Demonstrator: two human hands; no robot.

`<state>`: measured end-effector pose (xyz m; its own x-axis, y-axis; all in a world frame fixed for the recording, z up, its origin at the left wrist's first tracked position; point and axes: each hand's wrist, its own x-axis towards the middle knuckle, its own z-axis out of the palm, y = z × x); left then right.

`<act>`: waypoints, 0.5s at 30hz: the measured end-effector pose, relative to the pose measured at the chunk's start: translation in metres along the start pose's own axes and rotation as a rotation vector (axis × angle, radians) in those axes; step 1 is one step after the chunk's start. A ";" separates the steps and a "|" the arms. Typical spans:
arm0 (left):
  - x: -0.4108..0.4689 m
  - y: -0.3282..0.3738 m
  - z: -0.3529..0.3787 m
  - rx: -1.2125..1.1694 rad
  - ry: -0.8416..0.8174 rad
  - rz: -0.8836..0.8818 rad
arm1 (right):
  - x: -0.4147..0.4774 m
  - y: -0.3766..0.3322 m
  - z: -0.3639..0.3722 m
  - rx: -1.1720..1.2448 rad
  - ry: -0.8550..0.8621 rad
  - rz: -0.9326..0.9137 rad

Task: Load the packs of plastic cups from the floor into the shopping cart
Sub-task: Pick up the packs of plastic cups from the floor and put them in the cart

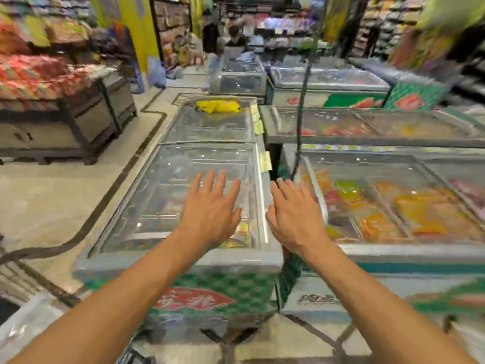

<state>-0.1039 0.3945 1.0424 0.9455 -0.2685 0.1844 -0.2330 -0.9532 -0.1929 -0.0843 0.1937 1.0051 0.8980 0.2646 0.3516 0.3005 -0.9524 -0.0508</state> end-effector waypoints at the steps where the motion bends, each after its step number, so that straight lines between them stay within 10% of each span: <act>1: 0.011 0.034 -0.007 -0.011 0.014 0.044 | -0.015 0.031 -0.010 -0.012 -0.001 0.036; 15: 0.113 0.462 -0.046 -0.176 0.117 0.639 | -0.257 0.380 -0.098 -0.231 -0.022 0.678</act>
<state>-0.1151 -0.0822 1.0188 0.5809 -0.7912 0.1912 -0.7814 -0.6079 -0.1409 -0.2324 -0.2511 0.9872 0.8701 -0.3958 0.2937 -0.3990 -0.9155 -0.0517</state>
